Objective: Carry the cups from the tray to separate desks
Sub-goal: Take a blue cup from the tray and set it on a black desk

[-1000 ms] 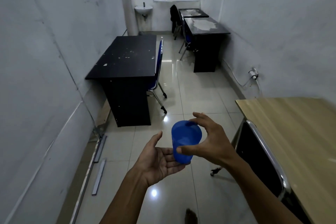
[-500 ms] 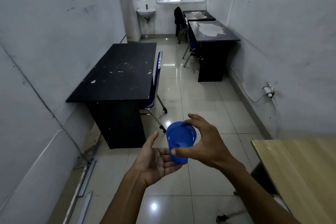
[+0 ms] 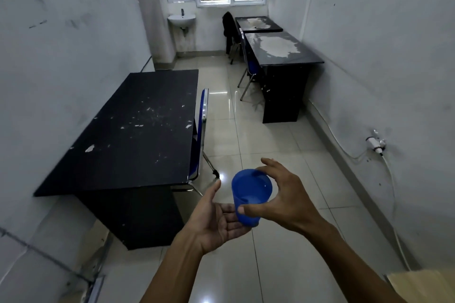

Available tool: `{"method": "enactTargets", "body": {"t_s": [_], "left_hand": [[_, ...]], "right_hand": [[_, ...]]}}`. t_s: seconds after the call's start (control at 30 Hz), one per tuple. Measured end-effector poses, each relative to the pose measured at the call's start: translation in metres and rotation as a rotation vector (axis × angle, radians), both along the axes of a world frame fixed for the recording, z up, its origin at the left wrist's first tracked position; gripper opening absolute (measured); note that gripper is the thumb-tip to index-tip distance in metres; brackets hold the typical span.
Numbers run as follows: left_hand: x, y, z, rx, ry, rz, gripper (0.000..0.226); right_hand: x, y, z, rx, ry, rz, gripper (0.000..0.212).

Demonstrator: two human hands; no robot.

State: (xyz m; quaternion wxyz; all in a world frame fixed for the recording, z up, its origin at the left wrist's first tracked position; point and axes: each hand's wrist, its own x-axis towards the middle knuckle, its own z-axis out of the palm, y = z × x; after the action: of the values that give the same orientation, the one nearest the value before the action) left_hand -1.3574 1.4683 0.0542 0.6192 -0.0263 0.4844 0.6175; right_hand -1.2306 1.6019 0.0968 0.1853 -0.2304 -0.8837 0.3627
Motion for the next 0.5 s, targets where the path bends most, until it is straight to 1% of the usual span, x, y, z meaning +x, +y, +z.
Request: {"method": "enactTargets", "body": {"t_s": [0.2, 0.33, 0.5], "left_hand": [[-0.077, 0.082, 0.002, -0.008, -0.011, -0.052, 0.088], [-0.116, 0.137, -0.002, -0.012, -0.049, -0.058, 0.093], [-0.167, 0.212, -0.008, -0.023, -0.041, -0.016, 0.092]], "right_hand": [[-0.072, 0.073, 0.003, -0.011, 0.003, -0.04, 0.101], [-0.114, 0.129, -0.001, -0.001, -0.014, -0.036, 0.091], [-0.169, 0.213, -0.009, 0.012, -0.015, 0.001, 0.093]]}}
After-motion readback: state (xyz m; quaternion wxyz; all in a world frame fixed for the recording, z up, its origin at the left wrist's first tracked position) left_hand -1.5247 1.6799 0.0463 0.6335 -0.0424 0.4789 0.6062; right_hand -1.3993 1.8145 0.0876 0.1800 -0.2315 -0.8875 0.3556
